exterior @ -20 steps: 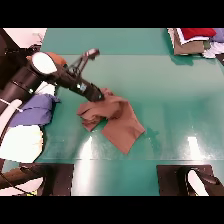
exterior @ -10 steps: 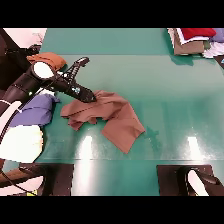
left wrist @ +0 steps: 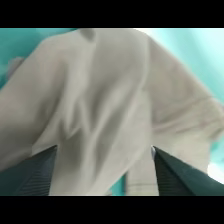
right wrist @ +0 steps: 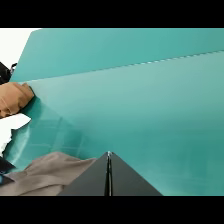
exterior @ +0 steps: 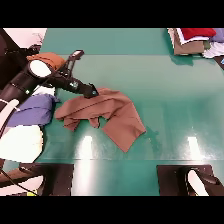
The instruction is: Fold the shirts.
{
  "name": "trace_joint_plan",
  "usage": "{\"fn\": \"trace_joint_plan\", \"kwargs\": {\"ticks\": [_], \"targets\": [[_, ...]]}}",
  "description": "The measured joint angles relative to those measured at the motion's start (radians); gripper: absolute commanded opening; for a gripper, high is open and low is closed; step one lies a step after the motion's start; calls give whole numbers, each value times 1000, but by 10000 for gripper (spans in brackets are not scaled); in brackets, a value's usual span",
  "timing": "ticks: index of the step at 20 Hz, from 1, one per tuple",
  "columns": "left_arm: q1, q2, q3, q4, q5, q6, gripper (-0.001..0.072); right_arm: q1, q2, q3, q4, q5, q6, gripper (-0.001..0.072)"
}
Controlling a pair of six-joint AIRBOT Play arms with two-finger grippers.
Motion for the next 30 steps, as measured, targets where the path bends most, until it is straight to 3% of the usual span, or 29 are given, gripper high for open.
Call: {"fn": "trace_joint_plan", "kwargs": {"ticks": [9,20,21,22,23,24,30], "targets": [[362,41,-86,107,-206,-84,707,0,0,0,-2,13,0,14],[428,78,-310,198,-159,-105,704,0,0,-1,-2,12,0,15],[418,79,-325,196,-148,-103,520,0,0,-1,-2,12,0,14],[407,79,-336,196,-136,-101,258,0,0,-1,-2,12,0,14],[397,79,-342,196,-125,-98,74,0,0,-1,-2,12,0,15],[389,79,-345,195,-116,-98,24,0,0,-1,-2,12,0,14],[374,100,-232,194,-140,-106,24,38,-34,-39,-79,75,10,22]]}}
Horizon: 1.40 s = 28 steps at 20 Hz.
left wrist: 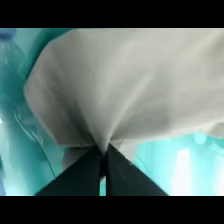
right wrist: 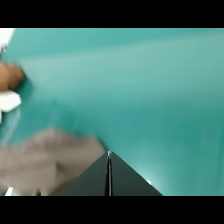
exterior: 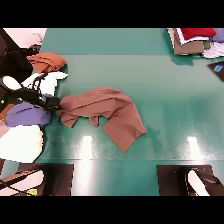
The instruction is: Fold the shirts.
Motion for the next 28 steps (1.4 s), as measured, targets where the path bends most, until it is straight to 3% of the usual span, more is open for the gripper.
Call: {"fn": "trace_joint_plan", "kwargs": {"ticks": [1,2,3,9,15,18,19,20,21,28], "targets": [[-1,11,28,-1,-13,-2,24,23,-18,-29,-13,17,5,163],[-2,24,58,-2,-22,-3,24,53,-43,-69,-24,32,8,441],[-2,35,81,-2,-26,-3,24,86,-73,-112,-30,38,11,496],[-3,73,142,-4,-55,-6,24,346,-356,-305,-42,-6,4,485],[-3,79,150,-5,-62,-6,24,481,-554,-282,-49,-77,-8,483],[-3,79,151,-5,-62,-6,25,507,-628,-251,-50,-85,-9,397],[-3,79,151,-5,-62,-6,24,510,-646,-241,-48,-85,-10,199],[-3,79,151,-5,-62,-6,24,515,-664,-231,-51,-89,-11,62],[-3,79,151,-5,-63,-6,24,517,-678,-222,-55,-88,-12,14],[-1,107,191,-10,-51,-8,24,499,-648,-89,-55,-72,-40,12]]}}
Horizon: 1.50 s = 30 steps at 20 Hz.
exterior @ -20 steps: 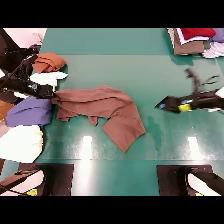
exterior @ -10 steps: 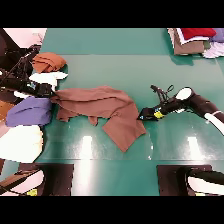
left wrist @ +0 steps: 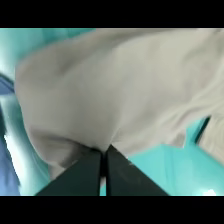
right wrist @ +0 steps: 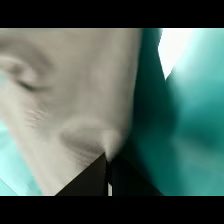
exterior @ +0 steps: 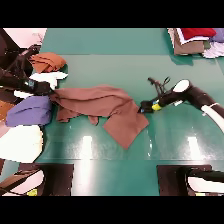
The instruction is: Fold the shirts.
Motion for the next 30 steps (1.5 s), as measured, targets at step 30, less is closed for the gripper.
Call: {"fn": "trace_joint_plan", "kwargs": {"ticks": [30], "targets": [[0,242,79,-326,-72,-95,24,-336,197,771,-188,384,114,12]]}}
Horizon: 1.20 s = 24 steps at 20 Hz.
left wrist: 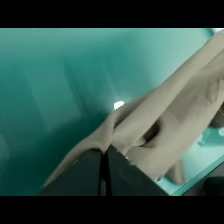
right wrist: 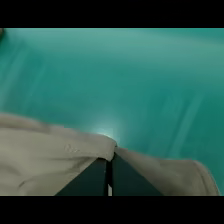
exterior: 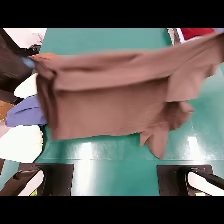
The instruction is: Fold the shirts.
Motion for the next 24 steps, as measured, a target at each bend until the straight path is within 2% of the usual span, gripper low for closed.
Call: {"fn": "trace_joint_plan", "kwargs": {"ticks": [4,6,7,8,9,10,11,14,18,24], "targets": [[-2,-139,-271,25,175,84,24,114,-204,-119,-71,-65,5,13],[-2,-192,-298,26,233,109,24,130,-255,-133,-79,-104,6,13],[-2,-293,-308,23,327,143,25,151,-343,-136,-80,-164,6,14],[-2,-341,-298,23,363,156,35,156,-381,-125,-76,-188,6,19],[-2,-383,-283,21,389,167,284,159,-417,-108,-71,-207,6,122],[-2,-422,-267,21,406,173,505,161,-447,-89,-65,-220,8,320],[-2,-453,-249,21,413,178,528,162,-475,-65,-55,-229,8,370],[5,-497,-198,29,394,189,526,153,-531,18,-17,-226,8,369],[69,-467,-154,75,261,192,526,106,-531,74,18,-107,8,369],[134,-303,-346,222,105,127,526,18,-359,-148,38,11,-3,369]]}}
